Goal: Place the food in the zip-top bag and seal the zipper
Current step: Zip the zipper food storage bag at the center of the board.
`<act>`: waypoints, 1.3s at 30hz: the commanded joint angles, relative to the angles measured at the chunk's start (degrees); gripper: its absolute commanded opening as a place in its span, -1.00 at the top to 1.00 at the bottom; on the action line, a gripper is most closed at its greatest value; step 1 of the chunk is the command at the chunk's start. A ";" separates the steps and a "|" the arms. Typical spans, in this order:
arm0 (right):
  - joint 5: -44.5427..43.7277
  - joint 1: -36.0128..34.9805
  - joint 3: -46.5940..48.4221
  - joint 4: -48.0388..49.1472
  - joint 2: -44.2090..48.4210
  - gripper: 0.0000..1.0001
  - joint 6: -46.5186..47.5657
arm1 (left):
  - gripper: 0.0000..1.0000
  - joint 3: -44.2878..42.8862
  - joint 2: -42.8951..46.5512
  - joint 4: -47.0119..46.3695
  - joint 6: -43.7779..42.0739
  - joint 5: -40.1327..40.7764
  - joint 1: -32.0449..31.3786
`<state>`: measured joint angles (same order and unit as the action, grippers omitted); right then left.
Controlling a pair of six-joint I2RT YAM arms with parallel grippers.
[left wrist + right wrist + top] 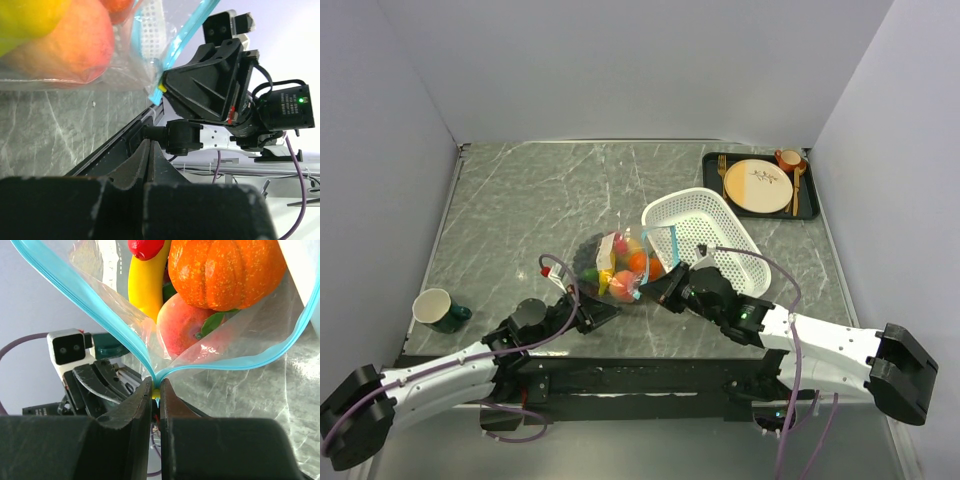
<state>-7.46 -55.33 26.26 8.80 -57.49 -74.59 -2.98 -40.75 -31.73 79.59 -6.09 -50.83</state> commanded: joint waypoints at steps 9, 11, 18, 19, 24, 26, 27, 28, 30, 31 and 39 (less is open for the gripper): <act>7.28 0.31 0.72 9.04 -3.14 1.00 -2.66 | -0.40 3.78 -4.33 -11.86 0.39 3.36 -0.15; 7.29 0.22 0.63 10.27 -4.11 1.00 -3.37 | -0.42 3.34 -6.34 -12.83 0.21 3.28 -0.15; 11.24 -0.22 0.02 13.44 -5.70 1.00 -5.13 | -0.27 3.34 -10.57 -16.00 1.61 4.06 -0.15; 11.16 -0.30 -0.24 13.44 -5.70 1.00 -5.30 | -0.23 3.34 -10.75 -16.26 1.71 4.59 -0.24; 11.24 -0.57 -1.12 13.97 -5.70 1.00 -6.10 | 0.16 1.93 -10.14 -15.39 2.41 5.91 -0.15; 11.24 -0.57 -1.48 14.14 -5.61 1.00 -6.36 | 0.21 1.93 -9.70 -15.03 2.50 5.91 -0.15; 11.24 -0.83 -1.56 14.23 -5.61 1.00 -6.36 | 0.22 1.84 -9.52 -14.51 2.58 5.82 -0.24; 11.24 -0.83 -1.48 14.23 -5.70 1.00 -6.27 | 0.23 1.84 -9.35 -14.42 2.59 5.91 -0.24; 11.33 -1.09 -1.48 14.14 -5.96 1.00 -6.36 | 0.23 2.19 -9.35 -14.85 2.93 7.76 -0.15; 11.33 -1.09 -1.56 14.14 -6.14 1.00 -6.45 | 0.23 2.37 -9.26 -15.20 3.11 8.02 -0.24; 10.46 -1.27 -1.48 13.79 -5.61 1.00 -6.27 | 0.21 5.53 -5.75 -16.00 5.13 12.32 -0.24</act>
<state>2.61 -55.64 24.95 20.71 -63.24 -80.58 -2.96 -49.36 -44.38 83.48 1.13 -51.20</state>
